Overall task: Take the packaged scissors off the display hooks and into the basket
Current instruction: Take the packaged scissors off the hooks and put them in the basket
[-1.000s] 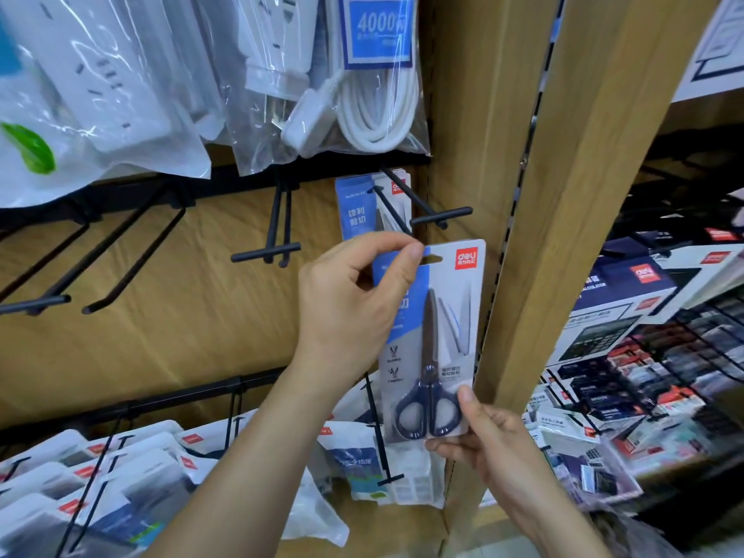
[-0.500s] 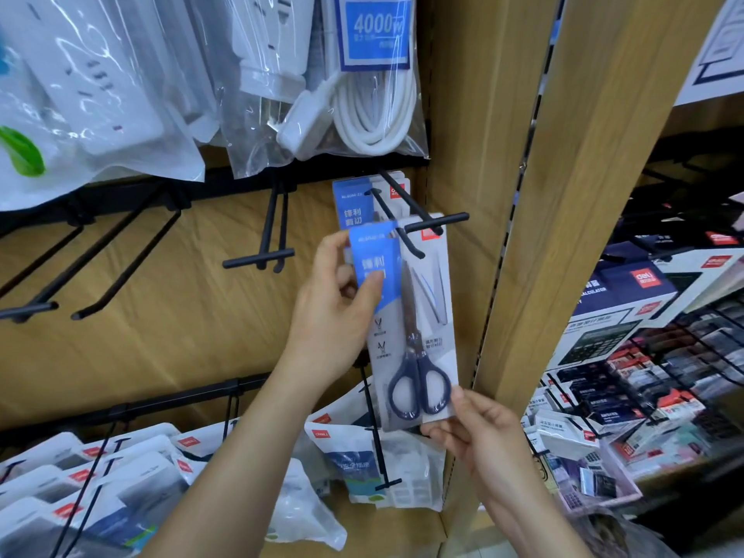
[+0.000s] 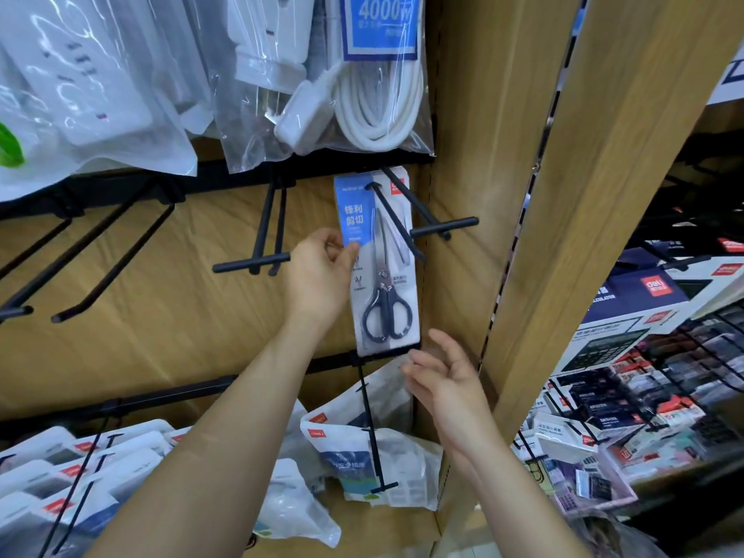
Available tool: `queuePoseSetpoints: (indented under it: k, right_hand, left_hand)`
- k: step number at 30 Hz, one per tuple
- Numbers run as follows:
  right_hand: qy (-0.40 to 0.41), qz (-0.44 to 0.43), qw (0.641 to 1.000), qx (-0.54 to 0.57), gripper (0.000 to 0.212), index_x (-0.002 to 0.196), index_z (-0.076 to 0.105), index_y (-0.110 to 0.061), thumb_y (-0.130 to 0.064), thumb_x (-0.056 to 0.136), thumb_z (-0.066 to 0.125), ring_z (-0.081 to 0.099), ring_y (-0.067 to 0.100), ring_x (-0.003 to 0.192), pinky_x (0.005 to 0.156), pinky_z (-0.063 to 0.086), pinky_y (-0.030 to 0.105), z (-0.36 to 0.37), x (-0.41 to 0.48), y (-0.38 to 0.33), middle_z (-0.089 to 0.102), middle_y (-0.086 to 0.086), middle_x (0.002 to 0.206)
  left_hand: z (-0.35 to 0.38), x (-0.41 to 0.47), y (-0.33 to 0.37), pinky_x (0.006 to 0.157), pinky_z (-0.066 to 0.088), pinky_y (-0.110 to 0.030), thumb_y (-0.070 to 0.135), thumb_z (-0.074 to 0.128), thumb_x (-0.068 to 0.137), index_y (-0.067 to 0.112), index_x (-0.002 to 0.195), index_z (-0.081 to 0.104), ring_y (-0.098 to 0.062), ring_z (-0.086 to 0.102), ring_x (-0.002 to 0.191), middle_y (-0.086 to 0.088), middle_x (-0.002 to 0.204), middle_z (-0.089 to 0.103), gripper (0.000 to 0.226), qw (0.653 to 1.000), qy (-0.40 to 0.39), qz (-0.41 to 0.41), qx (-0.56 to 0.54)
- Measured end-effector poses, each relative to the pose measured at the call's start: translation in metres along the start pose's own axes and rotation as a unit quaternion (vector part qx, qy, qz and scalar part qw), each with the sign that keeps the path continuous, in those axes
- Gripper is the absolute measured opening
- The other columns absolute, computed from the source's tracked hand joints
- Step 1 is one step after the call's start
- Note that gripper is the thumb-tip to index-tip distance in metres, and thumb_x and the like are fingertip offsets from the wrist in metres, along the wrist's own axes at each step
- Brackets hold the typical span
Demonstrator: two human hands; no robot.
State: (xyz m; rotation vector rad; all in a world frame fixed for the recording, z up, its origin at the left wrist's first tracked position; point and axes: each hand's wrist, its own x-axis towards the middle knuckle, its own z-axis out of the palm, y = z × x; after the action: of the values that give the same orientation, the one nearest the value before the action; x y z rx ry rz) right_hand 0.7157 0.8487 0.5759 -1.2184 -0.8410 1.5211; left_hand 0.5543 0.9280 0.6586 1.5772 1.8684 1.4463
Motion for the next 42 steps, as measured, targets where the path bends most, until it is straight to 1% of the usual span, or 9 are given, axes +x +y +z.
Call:
queuePoseSetpoints:
  k: [3, 6, 13, 17, 20, 23, 29, 34, 42]
  right_hand:
    - [-0.022, -0.019, 0.996, -0.084, 0.042, 0.124, 0.058, -0.032, -0.002, 0.095, 0.059, 0.066, 0.013, 0.108, 0.099, 0.053, 0.039, -0.005, -0.005, -0.002, 0.073, -0.002, 0.109]
    - [-0.052, -0.059, 0.985, -0.154, 0.036, 0.11, 0.066, -0.025, 0.005, 0.095, 0.052, 0.07, 0.021, 0.098, 0.09, 0.056, 0.035, -0.013, -0.012, -0.007, 0.075, 0.002, 0.095]
    - [-0.131, -0.16, 0.925, -0.319, 0.027, 0.1, 0.069, -0.032, -0.008, 0.096, 0.058, 0.069, 0.008, 0.081, 0.084, 0.057, 0.035, -0.033, -0.018, -0.02, 0.073, -0.013, 0.085]
    - [-0.215, -0.198, 0.872, -0.393, 0.025, 0.099, 0.063, -0.046, -0.022, 0.097, 0.058, 0.066, -0.002, 0.086, 0.077, 0.053, 0.018, -0.03, -0.022, -0.022, 0.067, -0.029, 0.093]
    - [-0.297, -0.21, 0.831, -0.421, 0.025, 0.098, 0.057, -0.052, -0.028, 0.098, 0.056, 0.064, -0.003, 0.088, 0.073, 0.051, 0.017, -0.013, -0.026, -0.013, 0.064, -0.032, 0.098]
    - [-0.372, -0.221, 0.783, -0.447, 0.023, 0.104, 0.059, -0.05, -0.029, 0.097, 0.054, 0.063, -0.002, 0.086, 0.074, 0.051, 0.018, 0.013, -0.037, 0.008, 0.066, -0.026, 0.092]
    - [-0.5, -0.262, 0.661, -0.494, 0.023, 0.116, 0.068, -0.025, -0.023, 0.096, 0.057, 0.063, 0.005, 0.081, 0.073, 0.047, 0.013, 0.076, -0.088, 0.069, 0.072, -0.008, 0.094]
    - [-0.589, -0.269, 0.566, -0.51, 0.029, 0.123, 0.066, -0.021, -0.02, 0.095, 0.059, 0.064, 0.018, 0.088, 0.082, 0.053, 0.039, 0.124, -0.159, 0.137, 0.071, -0.001, 0.098]
    - [-0.683, -0.235, 0.43, -0.541, 0.037, 0.136, 0.054, -0.03, -0.03, 0.099, 0.053, 0.057, 0.009, 0.104, 0.082, 0.039, 0.021, 0.193, -0.301, 0.272, 0.061, -0.01, 0.116]
  left_hand:
    - [0.003, 0.008, -0.003, 0.063, 0.052, -0.026, 0.024, 0.063, 0.096, 0.011, 0.1, 0.065, -0.017, 0.064, 0.07, 0.003, 0.077, 0.067, 0.014, 1.0, -0.005, -0.01, 0.029]
    - [-0.001, 0.005, -0.007, 0.07, 0.05, -0.033, 0.024, 0.054, 0.1, 0.008, 0.114, 0.06, -0.026, 0.065, 0.085, 0.0, 0.089, 0.066, 0.023, 0.999, -0.007, -0.025, 0.046]
    - [-0.034, -0.088, -0.017, 0.071, 0.055, -0.04, 0.024, 0.05, 0.1, 0.024, 0.096, 0.068, -0.016, 0.064, 0.071, 0.007, 0.073, 0.066, 0.019, 0.998, 0.037, -0.045, 0.03]
    - [-0.058, -0.173, -0.032, 0.067, 0.052, -0.033, 0.025, 0.054, 0.097, 0.036, 0.087, 0.066, -0.011, 0.063, 0.067, 0.015, 0.07, 0.065, 0.019, 0.988, 0.087, -0.124, 0.036]
    - [-0.077, -0.237, -0.056, 0.065, 0.055, -0.032, 0.025, 0.057, 0.096, 0.037, 0.09, 0.068, -0.009, 0.063, 0.064, 0.011, 0.071, 0.066, 0.017, 0.972, 0.137, -0.185, 0.054]
    - [-0.102, -0.301, -0.071, 0.051, 0.041, -0.014, 0.009, 0.064, 0.092, 0.046, 0.08, 0.065, -0.009, 0.052, 0.053, 0.006, 0.064, 0.061, 0.038, 0.943, 0.185, -0.251, 0.113]
    - [-0.159, -0.429, -0.09, 0.06, 0.048, -0.032, 0.007, 0.065, 0.09, 0.042, 0.087, 0.064, -0.009, 0.056, 0.061, 0.014, 0.074, 0.064, 0.035, 0.865, 0.279, -0.379, 0.175]
    - [-0.198, -0.524, -0.1, 0.062, 0.043, -0.021, 0.013, 0.062, 0.092, 0.037, 0.097, 0.067, -0.005, 0.058, 0.07, 0.011, 0.071, 0.064, 0.024, 0.805, 0.34, -0.447, 0.193]
    - [-0.29, -0.672, -0.12, 0.067, 0.04, -0.014, 0.017, 0.055, 0.097, 0.023, 0.114, 0.068, 0.0, 0.059, 0.081, 0.013, 0.095, 0.064, 0.022, 0.711, 0.406, -0.541, 0.191]
